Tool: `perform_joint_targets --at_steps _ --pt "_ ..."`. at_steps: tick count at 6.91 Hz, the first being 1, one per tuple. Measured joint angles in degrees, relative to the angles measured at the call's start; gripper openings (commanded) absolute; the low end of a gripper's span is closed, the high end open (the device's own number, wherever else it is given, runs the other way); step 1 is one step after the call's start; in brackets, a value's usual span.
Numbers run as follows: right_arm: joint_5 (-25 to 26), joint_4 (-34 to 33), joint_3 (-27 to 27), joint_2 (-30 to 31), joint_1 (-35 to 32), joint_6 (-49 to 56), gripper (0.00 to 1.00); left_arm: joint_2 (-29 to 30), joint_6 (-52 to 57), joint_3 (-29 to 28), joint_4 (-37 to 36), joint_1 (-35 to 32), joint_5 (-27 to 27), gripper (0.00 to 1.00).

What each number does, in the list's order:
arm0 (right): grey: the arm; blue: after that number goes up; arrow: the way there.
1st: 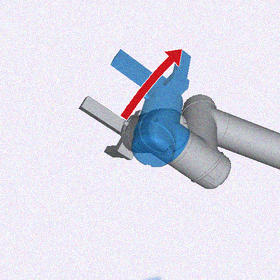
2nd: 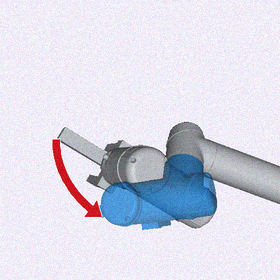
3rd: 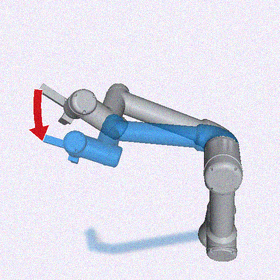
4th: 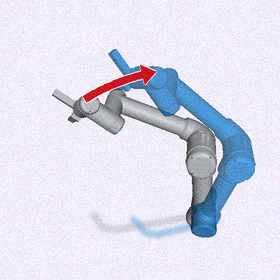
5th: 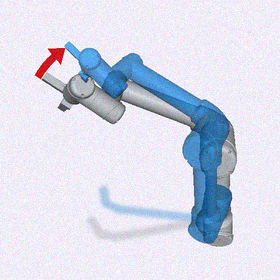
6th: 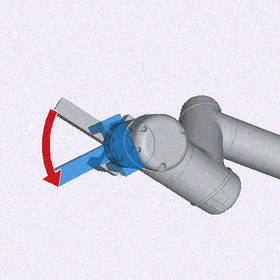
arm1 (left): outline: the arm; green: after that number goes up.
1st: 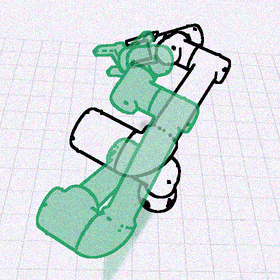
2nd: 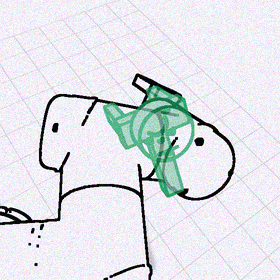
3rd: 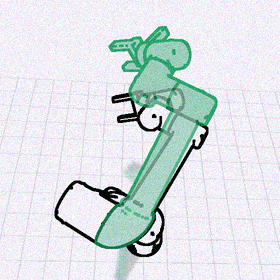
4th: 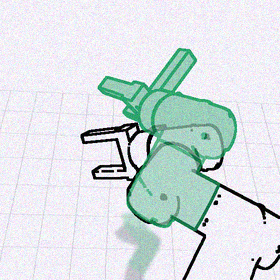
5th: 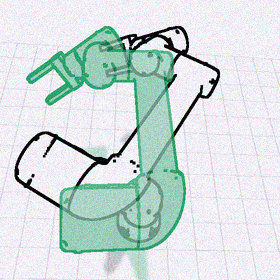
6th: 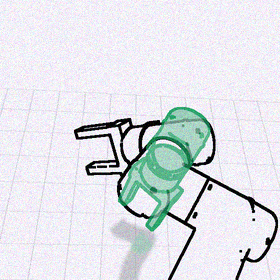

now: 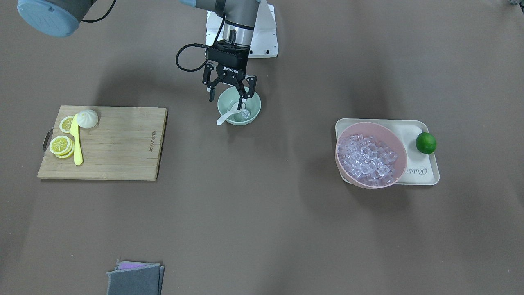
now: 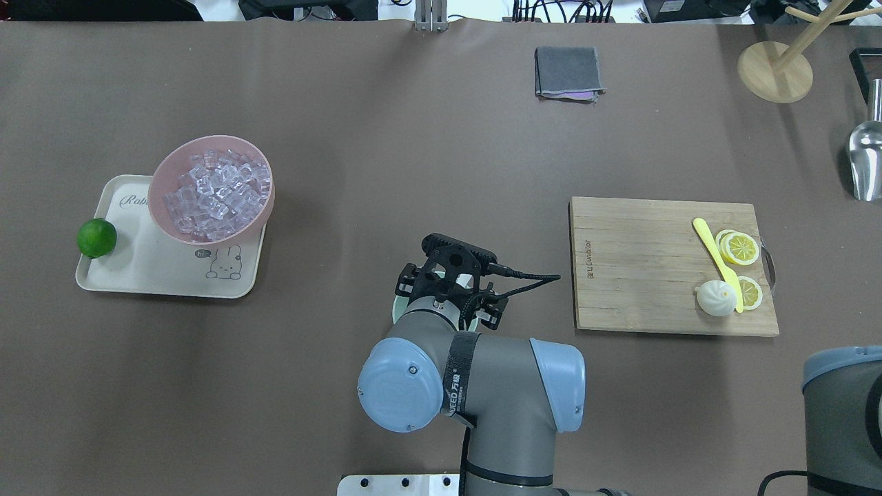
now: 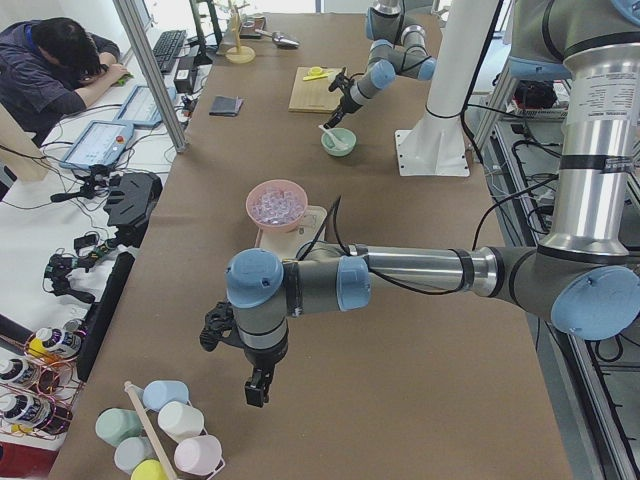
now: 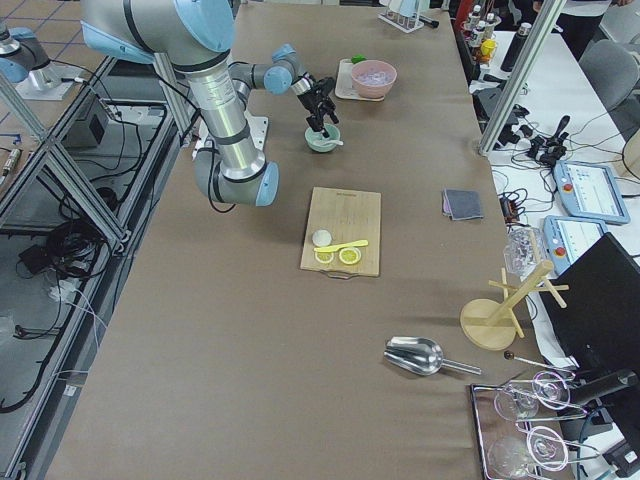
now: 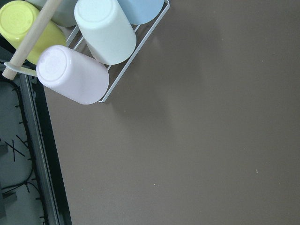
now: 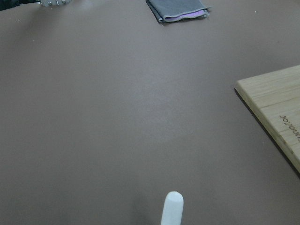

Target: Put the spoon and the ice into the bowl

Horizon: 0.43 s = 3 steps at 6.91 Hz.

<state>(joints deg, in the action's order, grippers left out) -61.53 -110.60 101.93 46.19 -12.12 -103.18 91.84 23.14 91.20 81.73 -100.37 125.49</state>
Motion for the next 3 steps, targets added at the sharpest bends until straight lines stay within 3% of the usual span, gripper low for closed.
perform_joint_targets --at_steps 1,3 --pt "-1.9 -0.1 1.4 -0.1 -1.6 3.1 1.00 -0.4 0.1 0.0 0.0 0.0 -0.6 0.98" --pt "-10.6 0.1 4.8 0.5 -7.4 12.6 1.00 -3.1 -0.3 1.6 0.1 0.0 -2.2 0.98"
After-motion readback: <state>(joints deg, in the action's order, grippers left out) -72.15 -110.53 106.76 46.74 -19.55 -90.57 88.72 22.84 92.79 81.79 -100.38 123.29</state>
